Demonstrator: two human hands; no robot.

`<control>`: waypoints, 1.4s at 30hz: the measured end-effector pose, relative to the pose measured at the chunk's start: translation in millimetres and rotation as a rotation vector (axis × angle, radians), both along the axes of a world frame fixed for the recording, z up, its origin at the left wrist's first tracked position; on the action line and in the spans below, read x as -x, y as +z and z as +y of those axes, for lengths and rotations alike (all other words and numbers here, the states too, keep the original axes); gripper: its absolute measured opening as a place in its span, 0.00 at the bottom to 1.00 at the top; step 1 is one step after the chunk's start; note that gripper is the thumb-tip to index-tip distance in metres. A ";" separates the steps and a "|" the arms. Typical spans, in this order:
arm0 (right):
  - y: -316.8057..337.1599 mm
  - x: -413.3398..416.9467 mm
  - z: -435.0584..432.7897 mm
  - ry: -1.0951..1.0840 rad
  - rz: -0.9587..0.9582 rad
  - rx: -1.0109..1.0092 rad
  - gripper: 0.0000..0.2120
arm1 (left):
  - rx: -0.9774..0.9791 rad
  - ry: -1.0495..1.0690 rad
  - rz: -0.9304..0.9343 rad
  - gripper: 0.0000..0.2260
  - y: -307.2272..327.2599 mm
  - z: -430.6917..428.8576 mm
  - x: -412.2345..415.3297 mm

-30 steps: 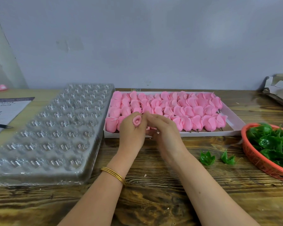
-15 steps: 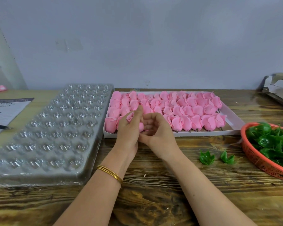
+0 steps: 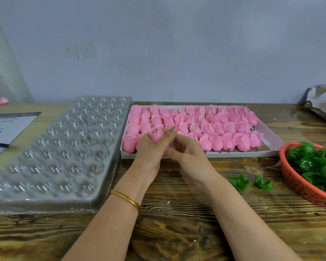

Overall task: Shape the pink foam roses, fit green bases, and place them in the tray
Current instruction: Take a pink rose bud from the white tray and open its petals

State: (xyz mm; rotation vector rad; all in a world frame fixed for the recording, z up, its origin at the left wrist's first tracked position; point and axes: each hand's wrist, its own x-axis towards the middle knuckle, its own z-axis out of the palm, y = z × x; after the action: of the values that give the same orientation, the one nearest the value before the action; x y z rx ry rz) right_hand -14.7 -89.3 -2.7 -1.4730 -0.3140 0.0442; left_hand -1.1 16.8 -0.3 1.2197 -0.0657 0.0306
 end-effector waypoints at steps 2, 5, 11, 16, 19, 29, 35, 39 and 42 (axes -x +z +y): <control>1.6 -0.1 -1.5 0.041 0.000 -0.005 0.16 | -0.006 -0.021 -0.007 0.09 -0.5 1.6 -0.5; 1.0 0.1 -2.2 0.040 0.002 -0.009 0.15 | 0.002 -0.022 0.011 0.10 -0.9 2.9 -1.6; -5.9 0.1 2.7 -0.081 -0.085 0.108 0.17 | 0.030 0.018 0.043 0.11 -3.7 -3.2 -2.1; -7.3 -1.0 4.4 -0.139 -0.110 0.160 0.14 | -0.015 0.032 0.004 0.14 -8.5 -4.0 -4.7; -6.4 -0.3 3.1 -0.090 -0.102 0.142 0.12 | -0.036 0.006 -0.011 0.11 -7.0 -1.3 -4.7; 0.3 -2.2 1.1 -0.237 0.013 -0.013 0.15 | -0.342 0.260 -0.182 0.11 -6.6 -0.6 -1.3; 3.1 0.8 0.4 -0.242 0.030 -0.043 0.16 | -0.676 0.355 -0.337 0.16 -10.7 1.0 -0.8; 2.8 2.5 0.7 -0.267 0.021 0.025 0.12 | -0.714 0.329 -0.361 0.11 -12.3 -1.7 1.5; 4.0 2.6 -1.2 -0.255 0.051 -0.001 0.10 | -0.721 0.320 -0.390 0.16 -12.5 -3.2 2.2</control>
State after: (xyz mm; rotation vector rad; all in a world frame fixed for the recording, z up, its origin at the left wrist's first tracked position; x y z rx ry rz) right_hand -17.3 -90.6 1.3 -1.4980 -0.0834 -0.1227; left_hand -3.3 13.6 -12.8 1.9220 -0.2358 0.5650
